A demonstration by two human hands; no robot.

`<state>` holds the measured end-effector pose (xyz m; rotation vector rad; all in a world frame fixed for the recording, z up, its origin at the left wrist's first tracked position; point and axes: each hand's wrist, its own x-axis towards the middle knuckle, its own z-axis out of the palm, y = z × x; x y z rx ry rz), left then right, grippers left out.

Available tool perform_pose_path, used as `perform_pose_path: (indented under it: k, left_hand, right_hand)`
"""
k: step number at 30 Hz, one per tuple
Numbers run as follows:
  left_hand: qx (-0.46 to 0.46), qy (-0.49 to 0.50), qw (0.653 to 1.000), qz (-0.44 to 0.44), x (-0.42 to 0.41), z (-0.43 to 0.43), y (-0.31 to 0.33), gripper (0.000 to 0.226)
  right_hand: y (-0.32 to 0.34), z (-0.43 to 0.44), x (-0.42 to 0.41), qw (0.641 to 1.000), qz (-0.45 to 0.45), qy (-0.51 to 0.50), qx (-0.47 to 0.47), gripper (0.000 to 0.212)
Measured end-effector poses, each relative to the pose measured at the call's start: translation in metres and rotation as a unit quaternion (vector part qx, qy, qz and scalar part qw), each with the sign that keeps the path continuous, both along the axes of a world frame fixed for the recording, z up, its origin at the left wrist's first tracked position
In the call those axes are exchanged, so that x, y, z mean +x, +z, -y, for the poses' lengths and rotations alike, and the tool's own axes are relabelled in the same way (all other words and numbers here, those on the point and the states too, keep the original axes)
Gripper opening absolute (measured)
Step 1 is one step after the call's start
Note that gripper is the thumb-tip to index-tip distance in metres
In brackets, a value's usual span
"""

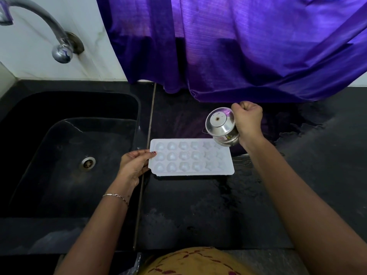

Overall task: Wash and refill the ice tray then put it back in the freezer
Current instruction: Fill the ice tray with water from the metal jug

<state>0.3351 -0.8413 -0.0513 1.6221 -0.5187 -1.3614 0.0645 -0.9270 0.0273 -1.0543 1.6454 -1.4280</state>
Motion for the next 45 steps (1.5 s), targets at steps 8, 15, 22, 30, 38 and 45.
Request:
perform_pose_path:
  k: [8, 15, 22, 30, 38, 45]
  left_hand:
    - [-0.001, 0.002, 1.000, -0.003, -0.001, -0.001, 0.001, 0.025]
    - [0.001, 0.001, 1.000, -0.002, -0.001, -0.001, 0.001, 0.025]
    - [0.004, 0.003, 1.000, -0.003, -0.001, -0.001, 0.001, 0.020]
    - [0.006, 0.002, 1.000, 0.001, -0.001, 0.000, 0.002, 0.021]
    - [0.005, 0.006, 1.000, 0.000, -0.002, -0.001, 0.004, 0.016]
    - [-0.001, 0.007, 1.000, -0.005, -0.003, -0.003, 0.007, 0.020]
  right_hand:
    - [-0.003, 0.000, 0.006, 0.998, -0.051, 0.031, -0.003, 0.043]
    - [0.001, 0.000, 0.010, 0.994, -0.100, 0.046, -0.024, 0.042]
    - [0.004, 0.001, 0.011, 0.991, -0.124, 0.051, -0.024, 0.040]
    - [0.006, 0.002, 0.009, 0.990, -0.132, 0.050, -0.025, 0.041]
    - [0.002, 0.001, 0.007, 1.000, -0.019, 0.015, 0.013, 0.042]
    - [0.003, 0.002, 0.018, 0.998, 0.045, 0.018, 0.039, 0.038]
